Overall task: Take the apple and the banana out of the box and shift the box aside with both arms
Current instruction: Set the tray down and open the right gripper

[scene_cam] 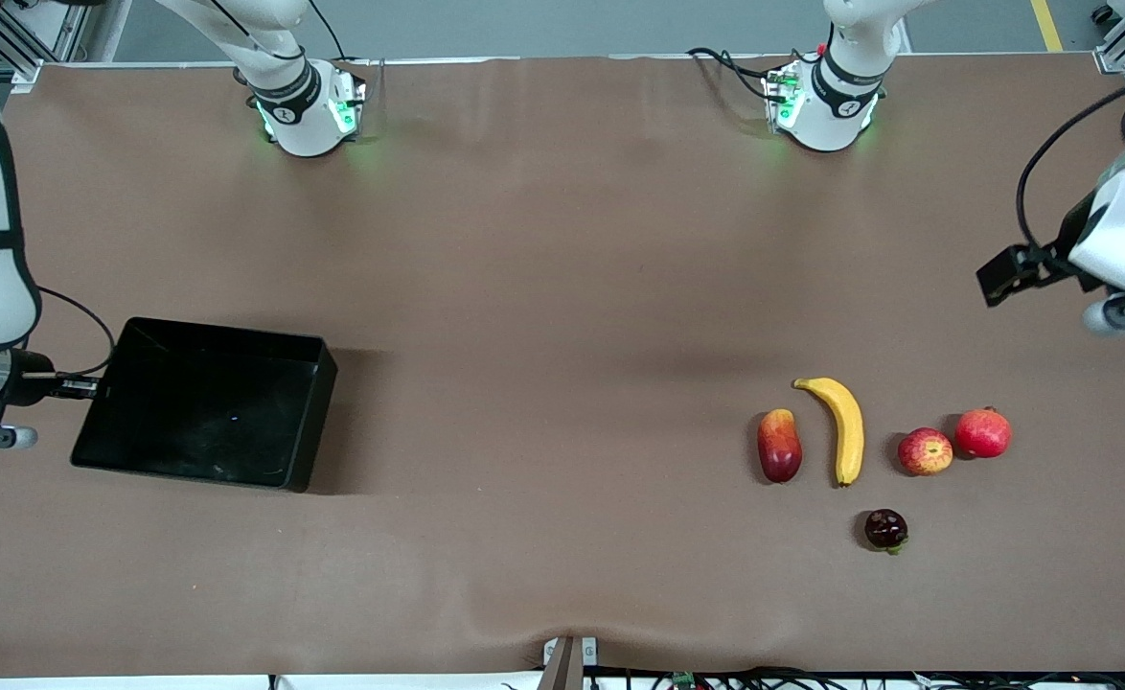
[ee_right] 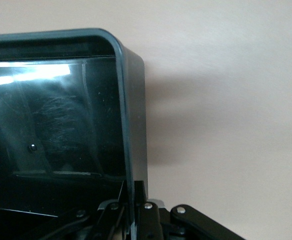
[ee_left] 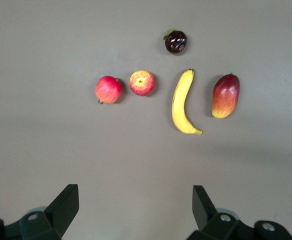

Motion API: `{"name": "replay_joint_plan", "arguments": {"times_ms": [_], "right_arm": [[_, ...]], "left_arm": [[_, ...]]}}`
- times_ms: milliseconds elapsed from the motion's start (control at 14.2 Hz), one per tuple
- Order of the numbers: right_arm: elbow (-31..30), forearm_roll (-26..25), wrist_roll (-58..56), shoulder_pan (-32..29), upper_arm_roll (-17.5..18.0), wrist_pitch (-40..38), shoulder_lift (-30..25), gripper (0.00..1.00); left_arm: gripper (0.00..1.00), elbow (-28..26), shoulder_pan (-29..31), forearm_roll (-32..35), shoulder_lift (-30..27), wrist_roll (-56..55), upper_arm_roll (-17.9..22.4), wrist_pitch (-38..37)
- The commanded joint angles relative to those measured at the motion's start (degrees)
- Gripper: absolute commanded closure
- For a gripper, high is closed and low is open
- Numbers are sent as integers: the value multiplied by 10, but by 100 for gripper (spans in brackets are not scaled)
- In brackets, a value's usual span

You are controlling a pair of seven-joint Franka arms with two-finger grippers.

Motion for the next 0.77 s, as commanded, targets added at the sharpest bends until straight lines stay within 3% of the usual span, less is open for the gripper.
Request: {"name": "replay_joint_plan", "arguments": {"times_ms": [0,211,351,421,491,561,702], "right_arm": [[19,1,-39,-29,14,-7,19,100],[32,1,-95,-42,14,-7,49,100],[37,1,-101,-46,14,-6,56,100],[38,0,-101,-46,14,-6,56,68],[42,-1,-101,-46,14,-7,55,21],[42,0,-103,-50,14,-9,53,0],[47,2,-102,-45,15,-9,46,0]], "left_arm": [[0,-47,-110,-42,-54,18,136,-4],[0,-81,-202,-77,-83,48,249,-4],[0,-99,-214,-77,-96,48,259,-2],[0,-105,-210,-77,-102,48,253,3],[0,-113,-209,-77,-110,48,249,9],[0,-121,-209,-77,-114,48,249,14],[0,-149,-209,-75,-133,48,247,33]]}}
